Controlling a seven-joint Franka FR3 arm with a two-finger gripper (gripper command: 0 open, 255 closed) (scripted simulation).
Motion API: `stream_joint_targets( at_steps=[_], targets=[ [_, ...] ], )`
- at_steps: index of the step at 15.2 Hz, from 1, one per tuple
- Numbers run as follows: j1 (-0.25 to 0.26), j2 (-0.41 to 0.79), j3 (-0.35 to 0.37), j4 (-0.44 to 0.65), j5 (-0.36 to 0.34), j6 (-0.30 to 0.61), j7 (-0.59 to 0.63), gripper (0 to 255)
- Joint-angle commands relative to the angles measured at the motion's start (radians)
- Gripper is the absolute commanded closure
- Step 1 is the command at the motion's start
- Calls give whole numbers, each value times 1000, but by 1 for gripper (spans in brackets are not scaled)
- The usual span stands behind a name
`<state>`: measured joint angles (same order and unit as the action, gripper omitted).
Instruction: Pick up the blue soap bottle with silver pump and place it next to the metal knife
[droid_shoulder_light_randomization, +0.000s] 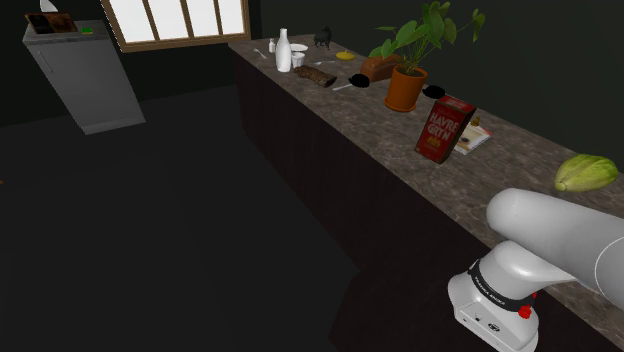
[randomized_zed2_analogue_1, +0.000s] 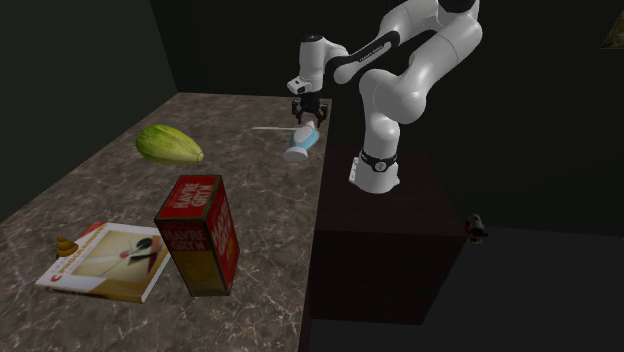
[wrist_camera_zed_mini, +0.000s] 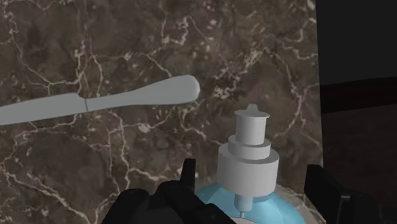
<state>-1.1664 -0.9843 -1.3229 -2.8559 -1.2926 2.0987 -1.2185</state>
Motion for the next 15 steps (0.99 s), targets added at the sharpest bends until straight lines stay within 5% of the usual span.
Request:
stream_joint_targets(
  at_steps=[1,4,8,15],
  targets=[
    [0,0,0,0,0,0,0,0],
    [0,0,0,0,0,0,0,0],
    [-73,-86,192,5,157,-127,-57,0],
    [-72,-87,192,5,156,-128,-57,0]
  ],
)
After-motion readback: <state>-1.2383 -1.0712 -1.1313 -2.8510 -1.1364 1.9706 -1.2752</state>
